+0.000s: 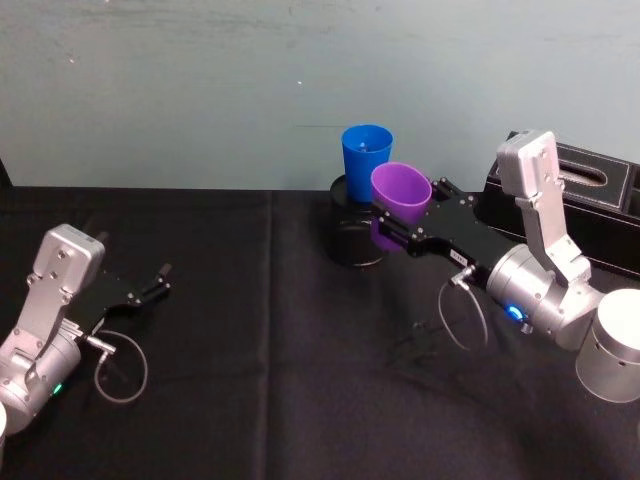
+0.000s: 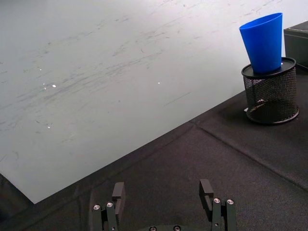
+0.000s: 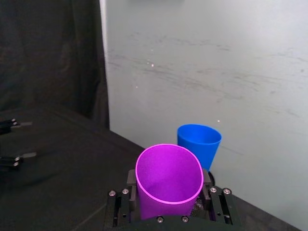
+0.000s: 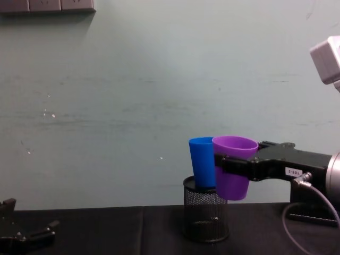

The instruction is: Pick up one cup with a gripper and tap it against the other cup.

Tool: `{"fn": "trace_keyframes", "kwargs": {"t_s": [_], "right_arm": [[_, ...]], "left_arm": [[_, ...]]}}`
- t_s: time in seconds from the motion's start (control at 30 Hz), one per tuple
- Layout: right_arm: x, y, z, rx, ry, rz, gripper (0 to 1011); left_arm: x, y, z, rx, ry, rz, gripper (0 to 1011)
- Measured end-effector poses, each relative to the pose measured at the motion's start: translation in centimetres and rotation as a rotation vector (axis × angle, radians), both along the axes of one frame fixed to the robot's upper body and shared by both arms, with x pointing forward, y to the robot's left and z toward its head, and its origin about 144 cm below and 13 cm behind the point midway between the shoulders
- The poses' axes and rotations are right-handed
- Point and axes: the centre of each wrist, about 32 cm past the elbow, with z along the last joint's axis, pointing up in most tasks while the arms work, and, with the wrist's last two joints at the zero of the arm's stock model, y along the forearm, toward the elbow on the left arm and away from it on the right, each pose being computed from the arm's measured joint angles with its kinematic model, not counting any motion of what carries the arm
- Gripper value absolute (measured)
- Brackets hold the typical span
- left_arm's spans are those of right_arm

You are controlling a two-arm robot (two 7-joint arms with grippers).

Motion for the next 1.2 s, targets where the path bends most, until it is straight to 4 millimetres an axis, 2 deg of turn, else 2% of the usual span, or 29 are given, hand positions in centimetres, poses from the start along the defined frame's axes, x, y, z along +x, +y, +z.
{"fn": "trace_keyframes", "kwargs": {"t_s": [0.7, 1.2], "right_arm": [[-3.8, 0.3, -3.6, 0.035, 0.096, -0.046, 746], [-6.4, 0.9, -5.1, -0.023, 0.063, -0.094, 746]], "left_arm": [[0.0, 0.0, 0.0, 0.0, 0.0, 0.0, 1011], [0.0, 0.0, 0.0, 0.0, 0.0, 0.0, 1011]]}}
